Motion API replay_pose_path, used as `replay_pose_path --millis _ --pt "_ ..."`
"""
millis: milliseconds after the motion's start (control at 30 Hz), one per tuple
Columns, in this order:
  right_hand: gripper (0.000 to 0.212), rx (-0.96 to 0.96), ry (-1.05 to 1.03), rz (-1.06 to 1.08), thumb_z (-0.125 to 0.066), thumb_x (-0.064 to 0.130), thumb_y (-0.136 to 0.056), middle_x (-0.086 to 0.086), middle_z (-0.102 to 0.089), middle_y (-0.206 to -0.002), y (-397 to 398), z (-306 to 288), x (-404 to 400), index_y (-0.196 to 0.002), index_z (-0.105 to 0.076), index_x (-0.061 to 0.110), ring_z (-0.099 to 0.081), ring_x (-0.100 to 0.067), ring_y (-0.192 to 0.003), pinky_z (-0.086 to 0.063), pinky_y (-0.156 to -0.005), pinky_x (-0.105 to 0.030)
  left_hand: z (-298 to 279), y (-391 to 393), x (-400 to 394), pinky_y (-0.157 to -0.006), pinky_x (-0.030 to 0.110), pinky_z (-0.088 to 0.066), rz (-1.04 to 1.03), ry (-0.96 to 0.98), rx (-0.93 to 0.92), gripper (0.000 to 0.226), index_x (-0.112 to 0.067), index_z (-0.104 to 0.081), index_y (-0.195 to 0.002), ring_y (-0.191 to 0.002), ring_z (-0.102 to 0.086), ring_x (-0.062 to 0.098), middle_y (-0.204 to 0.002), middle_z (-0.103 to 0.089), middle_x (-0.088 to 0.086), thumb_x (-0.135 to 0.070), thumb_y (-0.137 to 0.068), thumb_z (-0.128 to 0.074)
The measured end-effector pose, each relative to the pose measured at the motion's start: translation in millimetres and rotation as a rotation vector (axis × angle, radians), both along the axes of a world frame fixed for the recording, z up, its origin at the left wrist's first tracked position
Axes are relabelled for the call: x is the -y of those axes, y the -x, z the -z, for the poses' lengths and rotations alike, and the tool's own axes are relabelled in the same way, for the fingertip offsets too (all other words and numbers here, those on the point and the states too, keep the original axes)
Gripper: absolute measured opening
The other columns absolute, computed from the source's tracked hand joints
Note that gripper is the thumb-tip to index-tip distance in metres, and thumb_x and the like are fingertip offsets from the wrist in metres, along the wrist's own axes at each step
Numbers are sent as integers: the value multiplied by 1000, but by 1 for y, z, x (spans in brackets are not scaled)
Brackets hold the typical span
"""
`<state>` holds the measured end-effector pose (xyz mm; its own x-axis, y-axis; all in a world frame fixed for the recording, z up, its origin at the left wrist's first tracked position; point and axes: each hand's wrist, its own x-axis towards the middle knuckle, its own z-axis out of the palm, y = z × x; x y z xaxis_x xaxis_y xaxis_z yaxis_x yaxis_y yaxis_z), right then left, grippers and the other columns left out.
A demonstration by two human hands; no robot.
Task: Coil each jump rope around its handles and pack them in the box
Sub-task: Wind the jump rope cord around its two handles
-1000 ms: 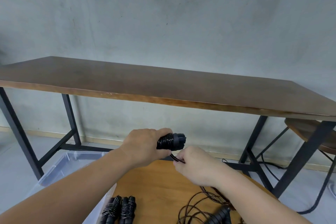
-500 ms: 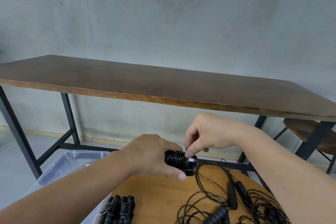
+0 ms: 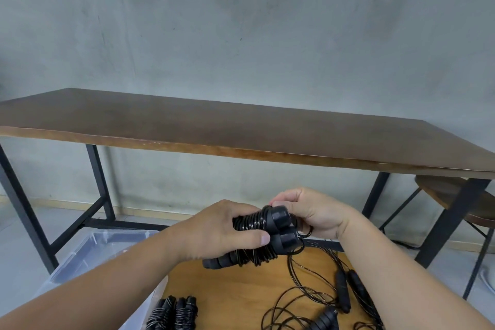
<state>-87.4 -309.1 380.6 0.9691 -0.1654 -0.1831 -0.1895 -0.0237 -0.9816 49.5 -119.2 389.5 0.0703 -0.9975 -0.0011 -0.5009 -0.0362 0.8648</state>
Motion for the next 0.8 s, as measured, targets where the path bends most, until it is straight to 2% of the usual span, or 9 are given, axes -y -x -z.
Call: replay_pose_path --millis 67,133,233,267,367,433,600,733,800 --pt "38 20 -97 69 -70 23 -90 -26 -54 -105 -1 16 -6 -113 -65 -6 -48 -39 -92 -45 -81 -43 3 -1 0 -68 23 -55 -49 37 -114 34 -26 -67 -105 -78 -74 20 -90 -76 0 -50 -80 -67" --pt "47 58 -209 136 -71 28 -89 -26 -45 -101 -3 29 -12 -118 -60 -8 -35 -36 -85 -27 -70 -37 6 -2 0 -69 31 -57 -91 47 -215 44 -25 -64 -112 -78 -74 30 -95 -75 8 -52 -78 -66" --pt "18 141 -267 260 -57 10 -96 -12 -45 -73 -5 35 -20 -108 -66 0 -32 -15 -52 -15 -56 -29 10 -3 2 -71 33 -58 -127 46 -227 43 -33 -56 -121 -81 -74 32 -101 -74 10 -50 -83 -67" --pt "18 147 -269 283 -48 2 -99 -9 -44 -68 -6 36 -24 -106 -65 2 -30 -10 -49 -14 -49 -23 10 -3 2 -74 34 -59 -140 44 -231 42 -38 -52 -126 -81 -74 32 -104 -73 10 -47 -88 -67" --pt "27 131 -306 343 -36 -6 -100 -3 -44 -64 -5 39 -35 -92 -59 6 -31 -7 -46 -16 -40 -18 9 -4 2 -79 37 -60 -130 46 -235 44 -52 -46 -134 -79 -75 32 -111 -72 4 -41 -94 -61" --pt "27 103 -294 380 -37 -6 -100 -3 -44 -65 -4 41 -39 -88 -58 7 -32 -7 -46 -18 -40 -18 8 -3 2 -77 35 -60 -108 62 -221 39 -49 -52 -131 -79 -74 33 -107 -73 3 -42 -94 -58" --pt "12 136 -262 402 -47 4 -101 -5 -44 -66 -3 44 -48 -93 -56 4 -33 -8 -50 -18 -46 -21 12 -4 3 -72 35 -59 -165 74 -265 34 -35 -58 -128 -79 -74 36 -101 -74 7 -42 -94 -56" --pt "26 144 -272 509 -53 17 -101 -9 -60 -76 -2 44 -52 -100 -66 -5 -40 -10 -54 -28 -47 -22 12 -13 5 -69 35 -57 -260 89 -315 27 -33 -61 -122 -79 -73 37 -98 -75 9 -39 -96 -56" --pt "26 166 -276 544 -54 17 -100 -12 -66 -86 -1 44 -53 -108 -70 -2 -47 -11 -59 -38 -52 -22 14 -16 4 -67 34 -57 -283 83 -331 26 -31 -61 -122 -79 -73 39 -96 -74 10 -38 -98 -55"
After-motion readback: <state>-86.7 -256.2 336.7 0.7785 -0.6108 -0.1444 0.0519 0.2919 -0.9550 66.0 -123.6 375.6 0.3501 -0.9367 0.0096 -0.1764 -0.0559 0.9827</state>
